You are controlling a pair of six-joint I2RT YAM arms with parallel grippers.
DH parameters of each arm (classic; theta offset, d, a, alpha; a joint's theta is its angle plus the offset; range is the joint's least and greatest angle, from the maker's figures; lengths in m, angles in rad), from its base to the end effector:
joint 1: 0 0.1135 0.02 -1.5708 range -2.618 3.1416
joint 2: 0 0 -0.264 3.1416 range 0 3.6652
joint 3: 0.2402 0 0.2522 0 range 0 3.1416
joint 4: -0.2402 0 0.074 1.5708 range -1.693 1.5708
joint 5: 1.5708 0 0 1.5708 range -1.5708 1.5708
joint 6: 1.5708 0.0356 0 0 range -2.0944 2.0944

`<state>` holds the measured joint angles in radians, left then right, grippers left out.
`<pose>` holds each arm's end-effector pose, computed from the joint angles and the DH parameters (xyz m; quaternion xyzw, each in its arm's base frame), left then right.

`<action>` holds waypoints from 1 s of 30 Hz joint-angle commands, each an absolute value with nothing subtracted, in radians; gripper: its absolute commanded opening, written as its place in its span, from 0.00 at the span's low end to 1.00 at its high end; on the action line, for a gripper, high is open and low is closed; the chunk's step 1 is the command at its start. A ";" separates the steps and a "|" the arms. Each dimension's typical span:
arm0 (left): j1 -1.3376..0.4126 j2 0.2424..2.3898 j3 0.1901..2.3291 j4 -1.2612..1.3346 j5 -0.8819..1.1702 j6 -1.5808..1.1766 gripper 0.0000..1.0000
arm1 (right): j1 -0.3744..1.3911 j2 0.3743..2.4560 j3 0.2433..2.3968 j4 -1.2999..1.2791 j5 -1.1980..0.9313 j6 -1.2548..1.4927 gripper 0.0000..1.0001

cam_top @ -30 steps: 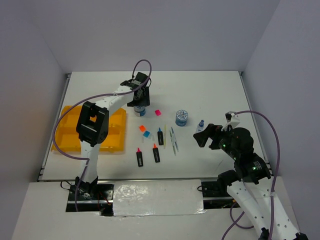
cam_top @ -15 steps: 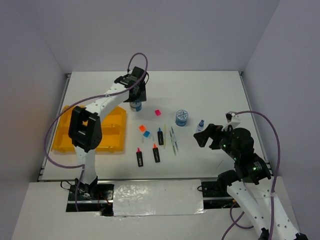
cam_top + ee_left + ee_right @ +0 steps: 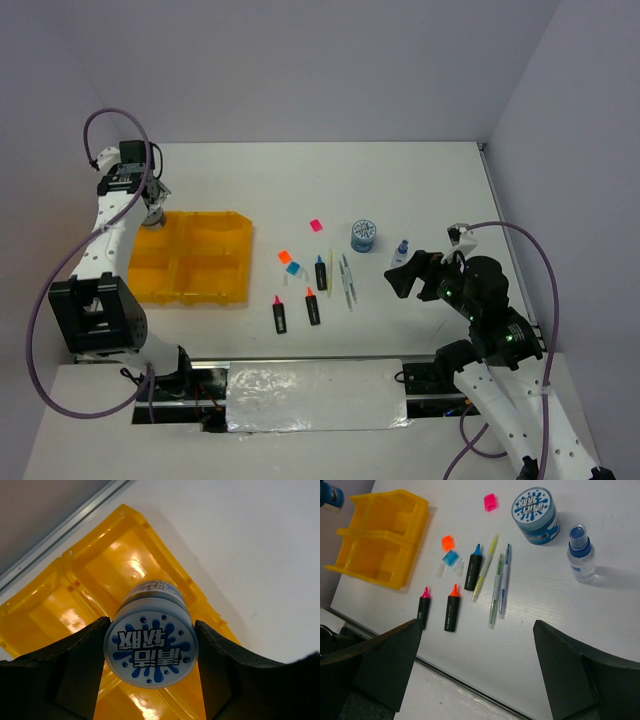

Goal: Sort the stationery into containers
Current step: Place the stationery in the storage box.

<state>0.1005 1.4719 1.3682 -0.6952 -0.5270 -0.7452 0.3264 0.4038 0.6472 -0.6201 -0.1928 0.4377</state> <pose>0.3135 0.0496 0.3355 -0.4565 0.7755 0.1137 0.4212 0.0943 0.0391 0.2944 -0.0082 0.8249 0.2825 0.4896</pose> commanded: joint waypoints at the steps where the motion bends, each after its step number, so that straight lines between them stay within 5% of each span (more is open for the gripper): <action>1: 0.175 1.519 1.382 -0.641 -0.500 -0.779 0.06 | 0.324 0.411 0.666 -0.568 -0.241 0.419 1.00; 30: 0.238 1.620 1.284 -0.511 -0.318 -0.775 0.28 | 0.331 0.419 0.652 -0.569 -0.238 0.420 1.00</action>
